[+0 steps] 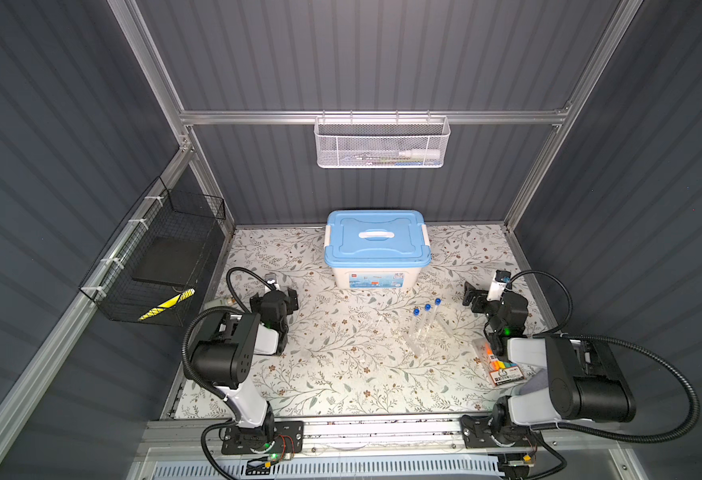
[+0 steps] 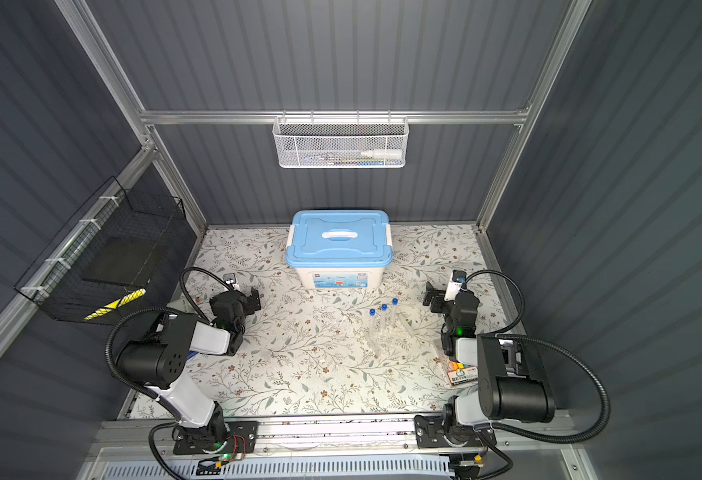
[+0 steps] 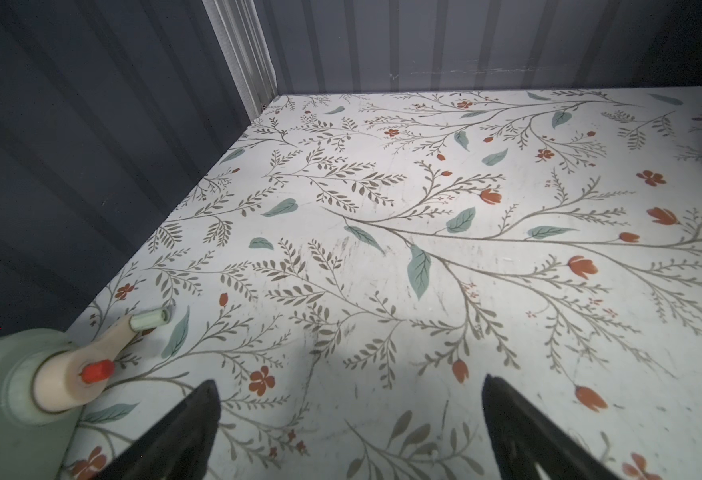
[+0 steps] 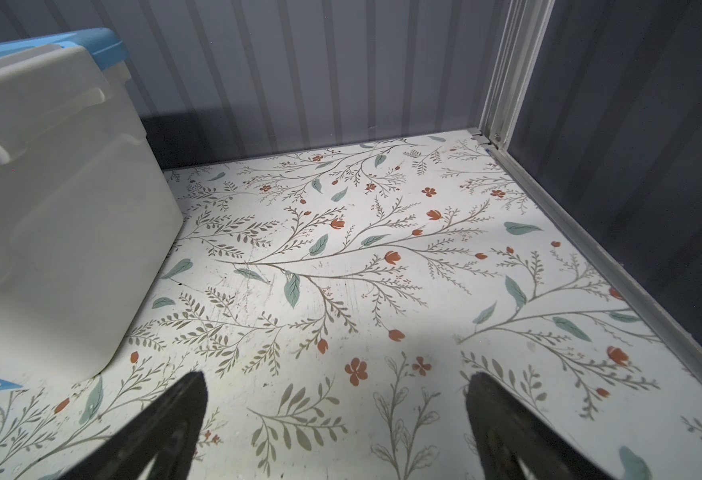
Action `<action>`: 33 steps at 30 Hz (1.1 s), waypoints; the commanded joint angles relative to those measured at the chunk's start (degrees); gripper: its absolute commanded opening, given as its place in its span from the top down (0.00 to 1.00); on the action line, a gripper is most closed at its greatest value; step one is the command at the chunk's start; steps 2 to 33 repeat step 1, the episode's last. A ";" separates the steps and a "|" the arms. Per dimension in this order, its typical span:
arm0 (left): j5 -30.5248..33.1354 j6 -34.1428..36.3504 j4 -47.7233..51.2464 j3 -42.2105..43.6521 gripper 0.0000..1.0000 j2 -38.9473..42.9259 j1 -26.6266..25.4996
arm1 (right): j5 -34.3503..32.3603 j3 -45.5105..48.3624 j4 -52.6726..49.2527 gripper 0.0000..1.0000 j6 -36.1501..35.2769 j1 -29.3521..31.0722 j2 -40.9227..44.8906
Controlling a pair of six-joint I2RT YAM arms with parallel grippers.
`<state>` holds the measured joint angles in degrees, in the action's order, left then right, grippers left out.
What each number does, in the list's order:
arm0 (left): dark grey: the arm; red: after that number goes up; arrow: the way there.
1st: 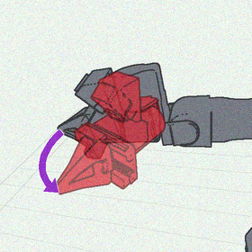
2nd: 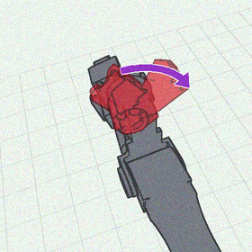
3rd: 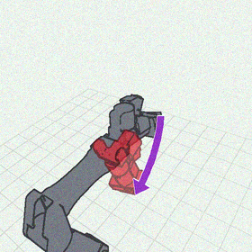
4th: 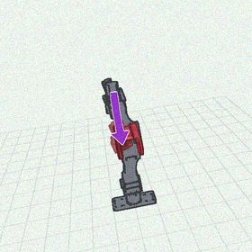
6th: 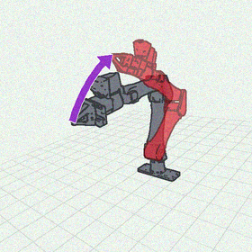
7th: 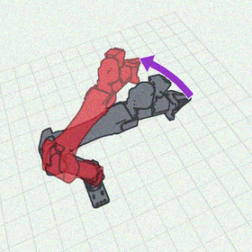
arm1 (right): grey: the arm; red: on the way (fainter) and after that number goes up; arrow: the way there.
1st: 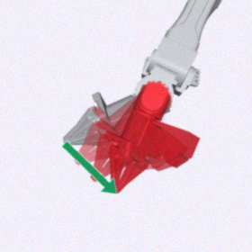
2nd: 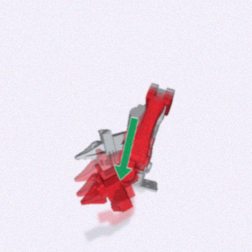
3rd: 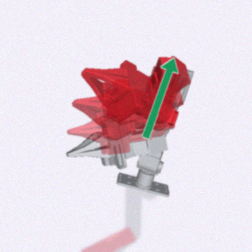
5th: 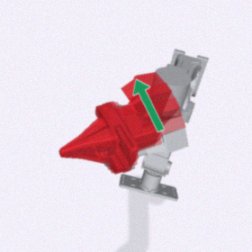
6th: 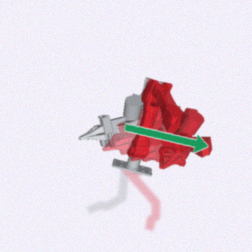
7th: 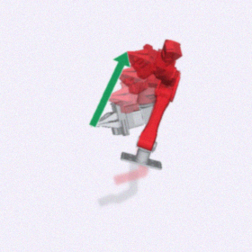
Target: Organize the chemistry lab equipment
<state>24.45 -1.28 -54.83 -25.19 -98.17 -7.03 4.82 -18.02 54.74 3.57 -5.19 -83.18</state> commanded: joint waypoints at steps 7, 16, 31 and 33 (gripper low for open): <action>1.15 -0.74 -0.10 -0.56 0.00 -0.27 0.37 | 0.96 -0.61 0.69 0.01 -0.80 0.28 -0.22; 1.15 -0.74 -0.10 -0.56 0.00 -0.27 0.37 | 0.96 -0.61 0.69 0.01 -0.80 0.28 -0.22; 1.15 -0.74 -0.10 -0.56 0.00 -0.27 0.37 | 0.96 -0.61 0.69 0.01 -0.80 0.28 -0.22; 1.15 -0.74 -0.10 -0.56 0.00 -0.27 0.37 | 0.96 -0.61 0.69 0.01 -0.80 0.28 -0.22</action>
